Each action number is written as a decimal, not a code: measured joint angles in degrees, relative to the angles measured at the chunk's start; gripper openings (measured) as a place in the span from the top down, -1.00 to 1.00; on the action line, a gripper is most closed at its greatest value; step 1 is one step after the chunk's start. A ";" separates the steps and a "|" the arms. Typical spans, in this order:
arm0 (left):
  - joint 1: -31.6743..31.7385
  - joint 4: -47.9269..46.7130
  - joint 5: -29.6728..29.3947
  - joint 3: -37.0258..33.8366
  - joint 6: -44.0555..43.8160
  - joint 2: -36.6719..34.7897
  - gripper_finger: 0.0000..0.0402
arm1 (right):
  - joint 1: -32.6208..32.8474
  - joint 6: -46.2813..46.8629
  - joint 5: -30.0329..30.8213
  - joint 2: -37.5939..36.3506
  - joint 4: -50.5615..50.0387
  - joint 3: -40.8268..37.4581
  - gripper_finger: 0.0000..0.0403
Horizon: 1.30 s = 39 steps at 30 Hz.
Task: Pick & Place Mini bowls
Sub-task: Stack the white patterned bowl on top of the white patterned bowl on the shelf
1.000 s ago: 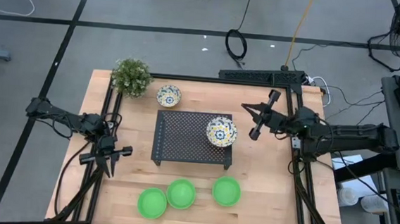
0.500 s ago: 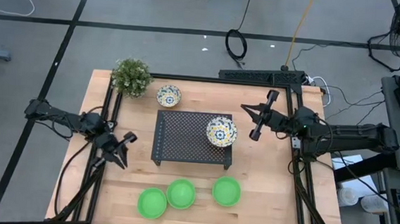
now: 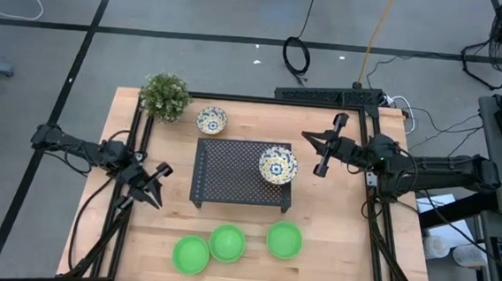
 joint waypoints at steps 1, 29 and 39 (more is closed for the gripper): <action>0.00 -0.02 -0.47 0.00 -0.89 0.00 0.77 | 0.00 0.20 -0.02 0.02 -0.03 -0.02 1.00; 17.10 -51.31 -66.13 40.46 -6.87 29.33 0.82 | 0.00 5.26 0.13 0.59 -1.09 0.00 1.00; 45.62 -54.11 -41.66 55.56 5.29 59.27 0.98 | 0.02 5.78 0.15 0.59 -0.89 0.00 1.00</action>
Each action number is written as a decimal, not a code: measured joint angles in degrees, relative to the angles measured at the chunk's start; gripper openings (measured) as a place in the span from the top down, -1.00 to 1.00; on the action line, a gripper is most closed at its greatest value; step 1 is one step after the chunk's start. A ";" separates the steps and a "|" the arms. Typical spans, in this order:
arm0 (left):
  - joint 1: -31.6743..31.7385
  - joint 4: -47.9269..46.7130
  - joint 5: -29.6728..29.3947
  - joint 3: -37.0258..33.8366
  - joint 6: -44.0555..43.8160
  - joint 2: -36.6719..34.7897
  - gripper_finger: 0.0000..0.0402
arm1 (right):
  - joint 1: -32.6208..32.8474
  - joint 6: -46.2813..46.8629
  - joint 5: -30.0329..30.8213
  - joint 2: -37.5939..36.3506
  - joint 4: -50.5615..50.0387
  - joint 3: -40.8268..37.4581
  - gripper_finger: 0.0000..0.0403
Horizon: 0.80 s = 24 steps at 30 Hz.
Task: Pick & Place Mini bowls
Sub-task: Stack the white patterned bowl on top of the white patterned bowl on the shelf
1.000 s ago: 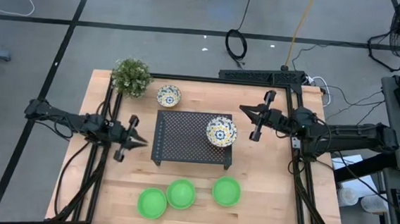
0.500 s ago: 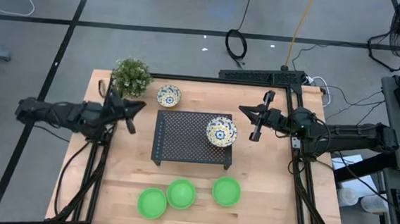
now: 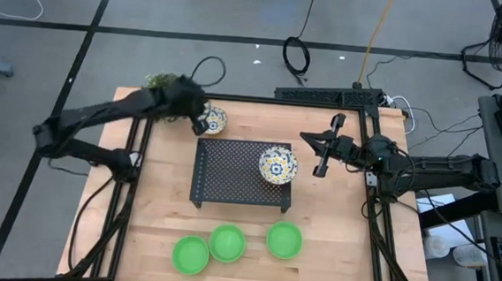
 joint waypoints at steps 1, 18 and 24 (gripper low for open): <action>2.30 -0.37 4.43 0.58 0.22 2.24 0.98 | -0.02 0.31 0.00 0.00 -0.11 0.00 1.00; 13.62 -2.00 14.51 2.08 -3.09 19.84 0.97 | -0.02 0.79 0.00 0.00 -0.67 0.00 1.00; 13.73 -3.68 8.36 2.08 -8.44 20.45 0.94 | -0.02 2.25 0.00 0.00 -1.27 0.00 1.00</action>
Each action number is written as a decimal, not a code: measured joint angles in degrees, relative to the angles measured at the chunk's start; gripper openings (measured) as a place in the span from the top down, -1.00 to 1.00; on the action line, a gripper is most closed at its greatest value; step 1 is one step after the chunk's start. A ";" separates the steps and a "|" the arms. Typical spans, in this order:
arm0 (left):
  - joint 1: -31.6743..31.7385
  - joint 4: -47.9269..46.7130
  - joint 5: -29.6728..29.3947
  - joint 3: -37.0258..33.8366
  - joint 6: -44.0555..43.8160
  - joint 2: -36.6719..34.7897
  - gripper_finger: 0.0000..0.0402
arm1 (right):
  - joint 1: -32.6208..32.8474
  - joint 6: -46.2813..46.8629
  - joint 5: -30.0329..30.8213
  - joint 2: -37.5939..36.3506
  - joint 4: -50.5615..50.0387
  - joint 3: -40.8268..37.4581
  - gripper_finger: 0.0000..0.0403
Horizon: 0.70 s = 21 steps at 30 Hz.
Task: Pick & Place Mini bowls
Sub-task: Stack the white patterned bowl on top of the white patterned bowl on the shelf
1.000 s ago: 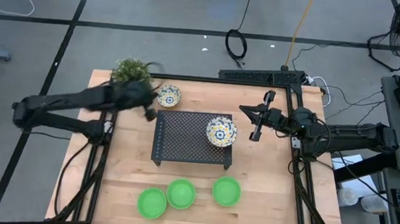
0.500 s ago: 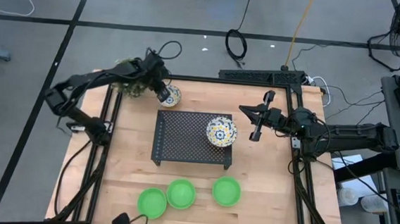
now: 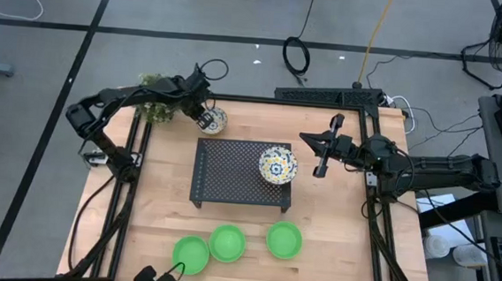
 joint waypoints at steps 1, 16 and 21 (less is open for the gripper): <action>0.00 -0.02 -0.48 0.00 -0.02 -0.02 0.91 | 0.00 0.01 0.02 0.00 0.01 0.00 1.00; 3.08 -0.24 -2.84 -0.07 -4.44 -0.02 -0.05 | 0.00 0.66 0.02 0.02 -0.47 0.00 1.00; 3.32 -0.24 -0.30 -0.07 -4.89 1.25 -0.08 | 0.00 0.66 0.02 0.02 -0.47 0.00 1.00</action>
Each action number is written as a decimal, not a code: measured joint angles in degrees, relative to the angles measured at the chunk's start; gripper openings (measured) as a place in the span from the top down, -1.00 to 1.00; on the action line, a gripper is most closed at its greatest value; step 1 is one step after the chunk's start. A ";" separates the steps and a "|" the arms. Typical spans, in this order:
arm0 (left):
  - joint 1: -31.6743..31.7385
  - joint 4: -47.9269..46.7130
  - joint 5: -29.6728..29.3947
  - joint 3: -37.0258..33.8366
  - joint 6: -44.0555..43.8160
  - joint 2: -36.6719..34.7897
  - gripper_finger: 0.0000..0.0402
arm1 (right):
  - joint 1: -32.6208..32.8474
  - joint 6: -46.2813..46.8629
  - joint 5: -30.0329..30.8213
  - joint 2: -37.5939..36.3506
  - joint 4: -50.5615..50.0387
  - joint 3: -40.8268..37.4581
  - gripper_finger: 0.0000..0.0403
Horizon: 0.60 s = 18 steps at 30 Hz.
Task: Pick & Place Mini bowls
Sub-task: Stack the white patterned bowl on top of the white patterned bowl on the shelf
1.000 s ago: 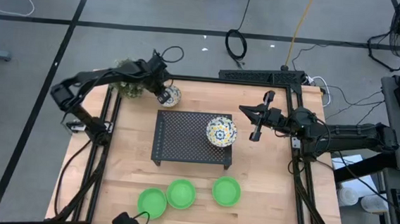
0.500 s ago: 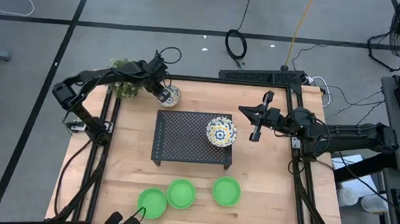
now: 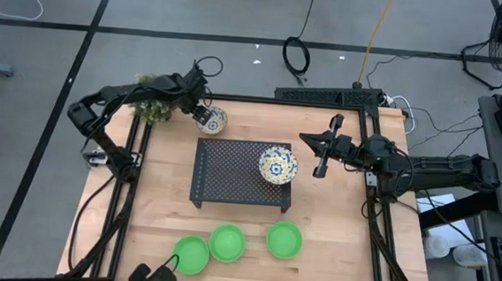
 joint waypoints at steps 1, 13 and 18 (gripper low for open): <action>-0.01 -0.03 0.44 0.00 -0.01 0.59 -0.06 | 0.00 0.00 0.00 0.00 0.00 0.00 1.00; -0.20 2.91 0.07 -0.04 0.60 6.32 0.26 | 0.00 0.00 0.00 0.00 0.02 0.00 1.00; -0.20 3.02 0.07 -0.04 0.30 5.51 0.47 | 0.00 0.00 0.00 0.00 0.00 0.00 1.00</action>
